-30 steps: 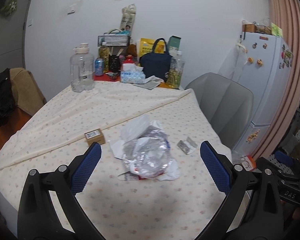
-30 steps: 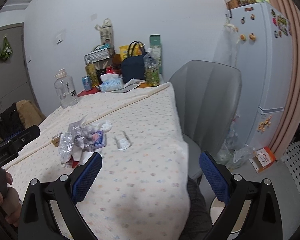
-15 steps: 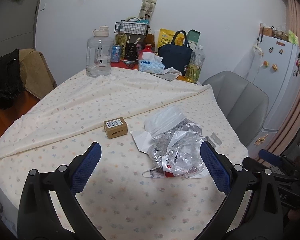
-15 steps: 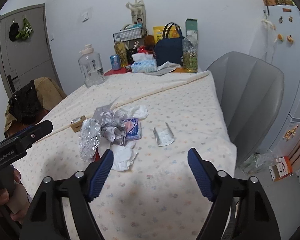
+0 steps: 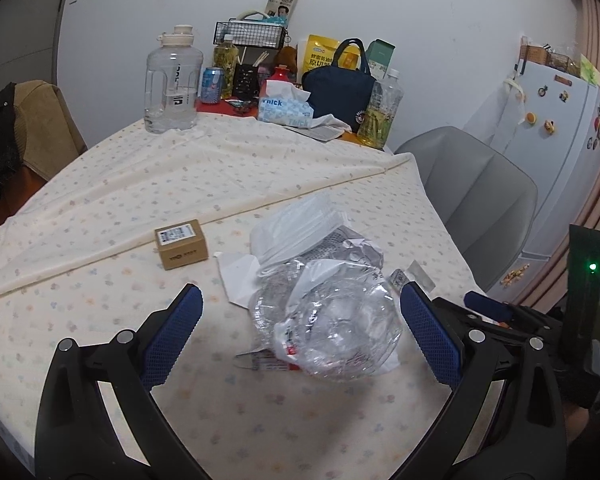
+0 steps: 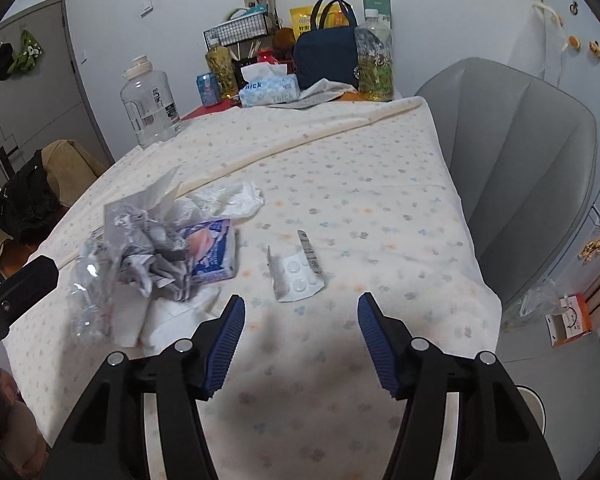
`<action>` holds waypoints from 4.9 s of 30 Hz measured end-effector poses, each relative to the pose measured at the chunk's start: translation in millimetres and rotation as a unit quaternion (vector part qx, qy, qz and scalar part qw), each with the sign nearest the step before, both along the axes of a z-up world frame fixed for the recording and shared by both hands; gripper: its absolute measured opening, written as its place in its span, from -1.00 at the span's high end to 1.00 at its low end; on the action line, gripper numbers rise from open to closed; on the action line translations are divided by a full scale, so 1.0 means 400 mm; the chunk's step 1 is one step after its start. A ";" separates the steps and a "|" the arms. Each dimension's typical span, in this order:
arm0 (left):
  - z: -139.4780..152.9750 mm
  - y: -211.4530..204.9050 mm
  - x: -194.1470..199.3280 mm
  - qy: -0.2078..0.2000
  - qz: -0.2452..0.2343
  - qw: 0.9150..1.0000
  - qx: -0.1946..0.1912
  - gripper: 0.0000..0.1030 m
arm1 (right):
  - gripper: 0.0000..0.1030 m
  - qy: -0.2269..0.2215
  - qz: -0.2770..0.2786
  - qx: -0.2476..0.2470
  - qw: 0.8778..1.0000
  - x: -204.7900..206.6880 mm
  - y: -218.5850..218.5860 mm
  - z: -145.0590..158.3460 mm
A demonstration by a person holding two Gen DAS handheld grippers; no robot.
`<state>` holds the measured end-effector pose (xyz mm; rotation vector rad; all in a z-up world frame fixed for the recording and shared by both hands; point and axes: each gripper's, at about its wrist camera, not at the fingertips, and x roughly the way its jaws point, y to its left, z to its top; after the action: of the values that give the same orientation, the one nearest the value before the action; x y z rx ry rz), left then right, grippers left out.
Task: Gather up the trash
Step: 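Close the left gripper on the crumpled plastic bottle while the right gripper approaches the foil blister pack, then close the right gripper on the foil blister pack, then carry both items over the bin and open both grippers to drop them, then move both tools back over the trash on the table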
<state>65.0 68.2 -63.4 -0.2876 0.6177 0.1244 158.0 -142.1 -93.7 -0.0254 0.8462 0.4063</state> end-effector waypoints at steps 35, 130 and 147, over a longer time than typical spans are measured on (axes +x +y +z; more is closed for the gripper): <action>0.045 0.099 -0.030 -0.034 0.074 0.996 -0.023 -0.07 | 0.38 0.023 0.035 -0.011 0.999 0.076 0.037 -0.029; -0.177 -1.191 0.353 0.150 -0.419 0.896 -0.017 -0.80 | -0.38 0.043 -0.437 0.078 0.895 -0.269 -1.229 -0.249; 0.073 -0.713 0.307 0.007 -0.240 0.970 -0.041 -0.89 | -0.85 -0.052 -0.384 0.031 0.921 -0.183 -0.929 -0.060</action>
<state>188.0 -216.9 -34.2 -0.2094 0.6914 -0.3662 84.8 -513.9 -117.7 0.3341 0.6752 -0.3085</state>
